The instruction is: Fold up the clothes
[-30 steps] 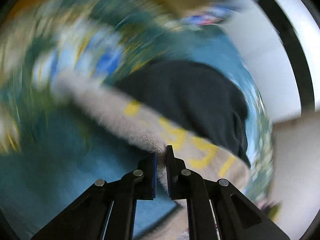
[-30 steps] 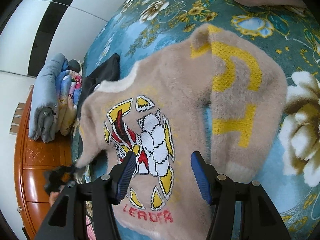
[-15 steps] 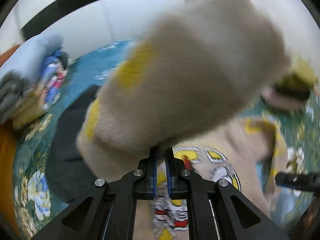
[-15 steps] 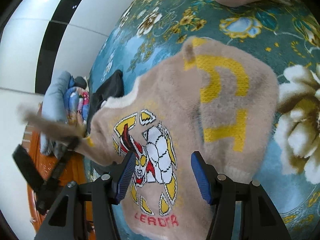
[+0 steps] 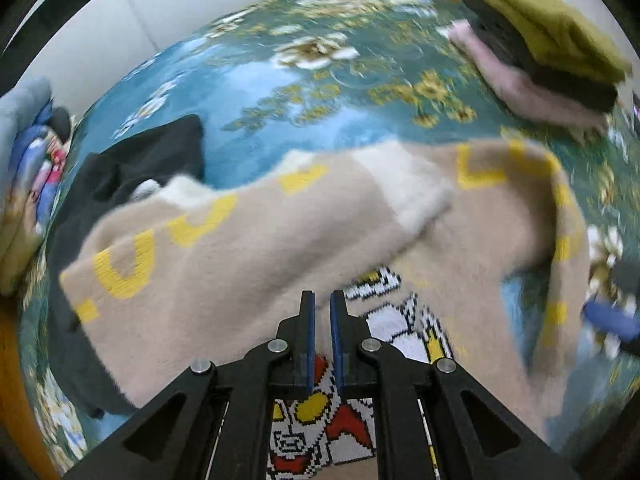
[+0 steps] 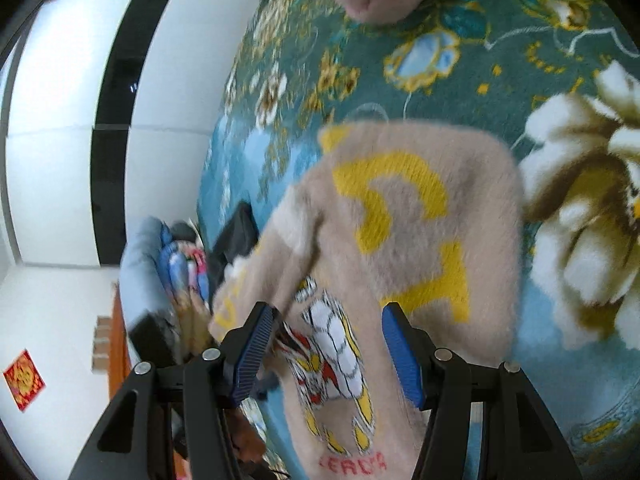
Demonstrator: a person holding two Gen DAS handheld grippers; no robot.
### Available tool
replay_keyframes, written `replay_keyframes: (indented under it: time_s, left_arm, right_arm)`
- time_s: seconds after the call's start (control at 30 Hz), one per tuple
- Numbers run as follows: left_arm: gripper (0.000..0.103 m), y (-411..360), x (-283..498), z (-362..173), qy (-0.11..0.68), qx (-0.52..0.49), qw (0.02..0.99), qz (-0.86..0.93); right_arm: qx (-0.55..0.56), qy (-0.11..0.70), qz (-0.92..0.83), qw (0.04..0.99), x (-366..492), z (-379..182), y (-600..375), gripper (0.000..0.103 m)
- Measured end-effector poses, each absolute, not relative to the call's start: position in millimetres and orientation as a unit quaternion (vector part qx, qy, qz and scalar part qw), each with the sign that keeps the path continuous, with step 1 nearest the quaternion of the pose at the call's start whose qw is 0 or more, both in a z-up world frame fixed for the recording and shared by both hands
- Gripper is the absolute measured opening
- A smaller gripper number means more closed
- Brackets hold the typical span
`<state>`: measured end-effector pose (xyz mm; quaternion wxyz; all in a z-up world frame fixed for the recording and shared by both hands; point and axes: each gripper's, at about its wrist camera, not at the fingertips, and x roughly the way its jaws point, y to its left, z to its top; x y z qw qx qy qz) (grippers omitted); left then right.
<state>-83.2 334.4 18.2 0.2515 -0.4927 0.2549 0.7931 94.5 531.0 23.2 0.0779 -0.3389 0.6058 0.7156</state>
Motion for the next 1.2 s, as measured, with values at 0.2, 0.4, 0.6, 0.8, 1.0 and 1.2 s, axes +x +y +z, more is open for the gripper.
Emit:
replay_keyframes:
  time_s: [0.2, 0.4, 0.6, 0.8, 1.0, 1.2]
  left_arm:
    - [0.011, 320.5, -87.0, 41.7, 0.230, -0.462, 0.246, 0.820]
    - [0.041, 342.8, -81.2, 17.0, 0.344, -0.416, 0.280, 0.794]
    - [0.047, 374.6, -67.0, -20.9, 0.471, -0.362, 0.274, 0.756]
    - [0.047, 382.2, -74.7, -34.7, 0.480, -0.374, 0.282, 0.741]
    - [0.038, 376.2, -87.0, -32.6, 0.432, -0.402, 0.295, 0.751]
    - [0.015, 369.5, -85.0, -23.7, 0.403, -0.402, 0.298, 0.766]
  right_arm:
    - [-0.297, 0.593, 0.736, 0.135, 108.8, 37.4, 553.1, 0.061]
    - [-0.340, 0.571, 0.736, 0.129, 90.9, 32.1, 542.9, 0.061]
    - [-0.346, 0.588, 0.718, 0.136, 93.7, 19.9, 545.4, 0.061]
    - [-0.349, 0.601, 0.705, 0.138, 93.0, 11.2, 546.3, 0.063]
    - [-0.362, 0.598, 0.703, 0.132, 84.6, 7.2, 542.3, 0.063]
    - [-0.360, 0.603, 0.700, 0.131, 83.3, 5.1, 542.9, 0.063]
